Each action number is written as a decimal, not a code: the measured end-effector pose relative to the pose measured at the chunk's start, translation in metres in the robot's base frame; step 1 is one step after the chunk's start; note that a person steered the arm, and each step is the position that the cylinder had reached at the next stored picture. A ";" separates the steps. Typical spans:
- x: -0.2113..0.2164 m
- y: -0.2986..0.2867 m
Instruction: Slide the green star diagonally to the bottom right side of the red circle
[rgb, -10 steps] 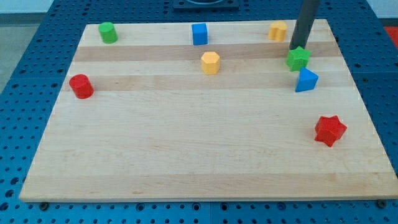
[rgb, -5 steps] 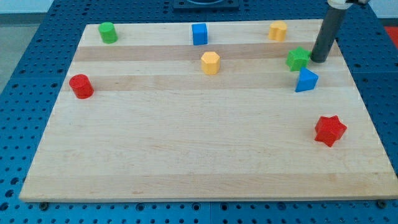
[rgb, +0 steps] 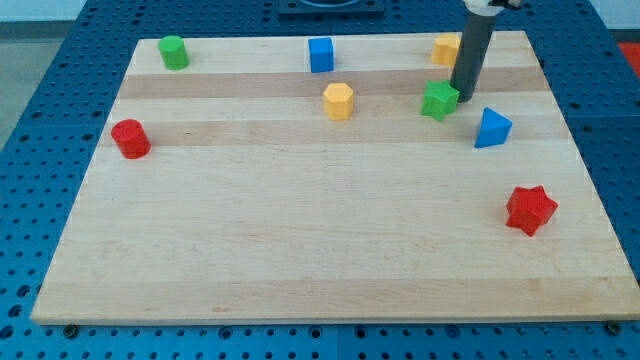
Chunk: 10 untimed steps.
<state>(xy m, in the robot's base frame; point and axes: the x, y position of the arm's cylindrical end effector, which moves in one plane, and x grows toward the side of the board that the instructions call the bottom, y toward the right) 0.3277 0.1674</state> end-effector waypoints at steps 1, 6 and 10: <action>0.003 -0.024; 0.090 -0.133; 0.117 -0.245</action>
<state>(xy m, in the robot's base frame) 0.4445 -0.0775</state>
